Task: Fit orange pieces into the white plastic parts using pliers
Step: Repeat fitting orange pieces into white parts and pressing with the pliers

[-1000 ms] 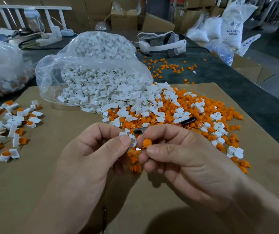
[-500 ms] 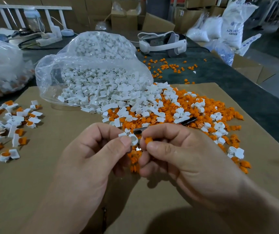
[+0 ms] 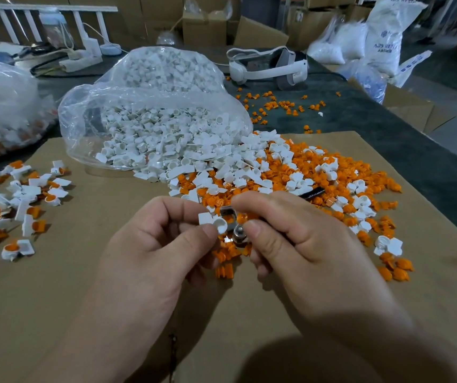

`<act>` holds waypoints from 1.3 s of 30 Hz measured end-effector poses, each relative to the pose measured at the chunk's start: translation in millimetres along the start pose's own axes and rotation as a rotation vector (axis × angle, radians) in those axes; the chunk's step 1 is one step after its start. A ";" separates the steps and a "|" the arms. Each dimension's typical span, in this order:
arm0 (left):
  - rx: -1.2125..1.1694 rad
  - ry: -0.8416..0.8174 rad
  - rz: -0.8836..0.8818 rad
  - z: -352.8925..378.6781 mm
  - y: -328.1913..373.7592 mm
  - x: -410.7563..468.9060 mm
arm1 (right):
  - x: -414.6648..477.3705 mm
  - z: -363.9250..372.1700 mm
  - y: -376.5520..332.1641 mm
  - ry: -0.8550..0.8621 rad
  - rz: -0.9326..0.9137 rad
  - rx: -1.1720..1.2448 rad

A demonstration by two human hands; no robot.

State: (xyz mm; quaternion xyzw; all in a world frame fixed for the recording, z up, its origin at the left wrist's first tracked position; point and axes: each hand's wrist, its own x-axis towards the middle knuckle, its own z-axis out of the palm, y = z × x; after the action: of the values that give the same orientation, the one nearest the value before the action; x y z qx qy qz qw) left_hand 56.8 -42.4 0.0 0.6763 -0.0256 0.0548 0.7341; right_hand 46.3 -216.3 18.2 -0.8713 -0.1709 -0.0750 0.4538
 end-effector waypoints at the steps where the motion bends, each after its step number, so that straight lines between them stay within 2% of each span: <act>1: 0.019 -0.007 0.006 -0.2 -0.7 0.0 | 0.5 0.5 -0.9 -0.014 -0.029 -0.062; 4: 0.117 -0.040 0.043 -2.5 -5.1 -0.3 | 0.9 4.1 -3.1 0.011 -0.111 -0.203; 9: 0.155 -0.058 0.107 -5.0 -12.0 -1.2 | -0.7 5.9 -3.6 0.071 -0.127 -0.220; 18: 0.217 -0.056 0.132 -6.0 -14.9 -1.4 | 0.8 7.9 -3.7 0.055 -0.229 -0.324; 23: 0.298 -0.054 0.160 -6.0 -15.6 -2.7 | -0.1 7.8 -4.9 0.036 -0.214 -0.344; 30: 0.220 -0.105 0.106 -5.7 -15.8 -1.6 | 0.0 5.8 -9.2 -0.006 -0.186 -0.399; 35: 0.025 -0.172 0.011 -4.6 -13.3 -0.5 | 1.4 7.0 -10.2 0.047 -0.220 -0.456; 39: 0.086 -0.174 0.031 -3.2 -11.4 -1.6 | 2.4 14.4 -2.1 0.022 -0.271 -0.525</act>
State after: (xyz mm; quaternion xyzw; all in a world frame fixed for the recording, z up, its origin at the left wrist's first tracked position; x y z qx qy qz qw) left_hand 56.4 -40.2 -11.8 0.7089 -0.0973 0.0084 0.6985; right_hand 47.4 -202.9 12.2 -0.9273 -0.2552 -0.1861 0.2008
